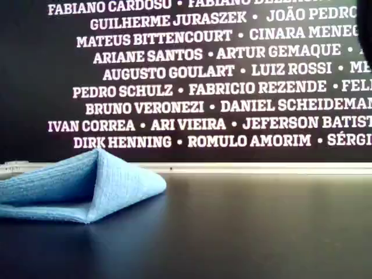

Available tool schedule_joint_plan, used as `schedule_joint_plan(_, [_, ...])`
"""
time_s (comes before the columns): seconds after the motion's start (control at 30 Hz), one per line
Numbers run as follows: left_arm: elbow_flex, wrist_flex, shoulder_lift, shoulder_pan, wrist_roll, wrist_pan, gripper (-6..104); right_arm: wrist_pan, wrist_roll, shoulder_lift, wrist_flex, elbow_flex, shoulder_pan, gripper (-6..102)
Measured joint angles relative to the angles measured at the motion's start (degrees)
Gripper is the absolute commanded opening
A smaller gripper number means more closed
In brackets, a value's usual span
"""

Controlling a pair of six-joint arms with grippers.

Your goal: Fold a cloth

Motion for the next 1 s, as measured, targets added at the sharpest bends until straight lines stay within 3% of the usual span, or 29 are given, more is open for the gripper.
schedule_joint_plan(0.2, [0.0,6.8,0.0,0.0,0.0,0.1,61,0.0,0.0,0.0,0.5,3.3,0.0,-2])
schedule_joint_plan(0.4, [0.0,7.6,0.0,0.0,0.0,0.1,61,0.4,0.0,0.0,-2.7,8.3,0.0,-2])
schedule_joint_plan(0.5, [0.0,7.6,0.0,0.0,0.0,0.1,61,3.3,0.0,0.0,-6.4,12.6,0.0,-2])
schedule_joint_plan(0.77, [0.0,7.7,0.0,0.0,-0.2,0.1,61,14.9,0.0,0.0,-15.6,19.1,-0.1,-2])
schedule_joint_plan(1.0, [0.0,7.7,0.0,0.0,-0.2,0.1,61,16.2,0.0,0.0,-16.5,25.0,-0.1,-2])
